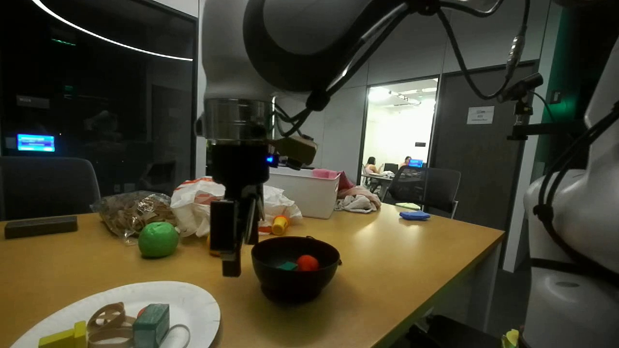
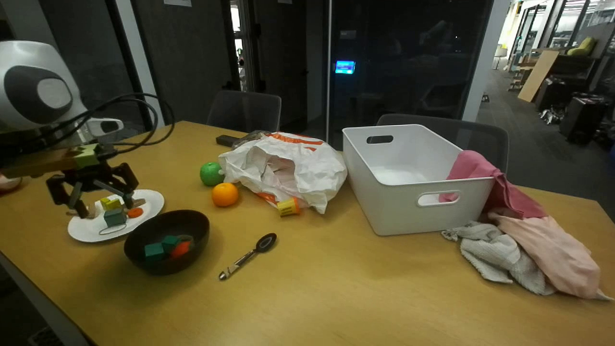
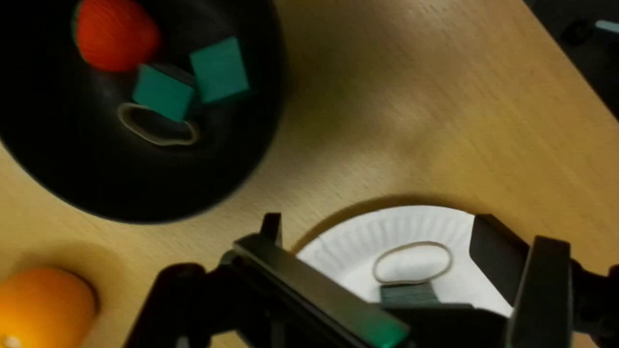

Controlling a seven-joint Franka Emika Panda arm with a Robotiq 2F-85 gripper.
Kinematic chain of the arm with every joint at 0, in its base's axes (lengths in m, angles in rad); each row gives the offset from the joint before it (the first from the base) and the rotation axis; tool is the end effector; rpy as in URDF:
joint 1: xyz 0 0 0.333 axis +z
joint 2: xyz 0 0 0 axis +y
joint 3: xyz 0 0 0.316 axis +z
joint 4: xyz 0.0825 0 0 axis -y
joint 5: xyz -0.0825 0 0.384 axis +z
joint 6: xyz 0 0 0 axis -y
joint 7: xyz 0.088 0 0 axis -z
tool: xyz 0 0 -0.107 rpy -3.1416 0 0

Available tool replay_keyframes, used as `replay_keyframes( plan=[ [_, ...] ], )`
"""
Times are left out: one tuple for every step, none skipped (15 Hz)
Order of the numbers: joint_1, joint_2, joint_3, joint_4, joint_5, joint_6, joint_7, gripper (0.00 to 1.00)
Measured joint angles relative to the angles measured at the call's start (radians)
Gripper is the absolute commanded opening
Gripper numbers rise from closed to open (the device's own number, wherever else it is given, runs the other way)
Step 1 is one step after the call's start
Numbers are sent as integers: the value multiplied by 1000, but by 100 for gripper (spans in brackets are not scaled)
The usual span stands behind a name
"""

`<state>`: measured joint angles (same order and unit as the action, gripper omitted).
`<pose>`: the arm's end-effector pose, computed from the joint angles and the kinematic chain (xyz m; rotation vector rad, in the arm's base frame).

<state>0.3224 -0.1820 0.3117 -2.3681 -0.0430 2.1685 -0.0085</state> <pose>0.3805 0.2790 0.3919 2.8817 0.9898 0.0033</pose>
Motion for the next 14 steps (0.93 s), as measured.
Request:
replay_keyframes(
  plan=[
    [20, 19, 23, 20, 0, 0, 0, 100],
    [35, 43, 44, 45, 0, 0, 0, 100],
    [47, 74, 62, 74, -2, -1, 0, 100],
    [56, 109, 76, 105, -11, -3, 0, 100],
    [62, 146, 86, 135, -25, -4, 1, 100],
    [65, 186, 91, 164, -48, -6, 2, 100],
    [67, 227, 92, 192, -75, -9, 3, 100],
    [67, 269, 92, 220, -101, -13, 3, 100],
    [67, 312, 91, 250, -129, -17, 3, 100],
    [68, 351, 89, 280, -154, -20, 3, 100],
    [70, 387, 87, 310, -178, -21, 2, 100],
    [74, 419, 86, 340, -197, -22, -2, 100],
    [79, 447, 85, 370, -212, -22, -10, 100],
    [87, 471, 85, 399, -222, -22, -19, 100]
  ],
)
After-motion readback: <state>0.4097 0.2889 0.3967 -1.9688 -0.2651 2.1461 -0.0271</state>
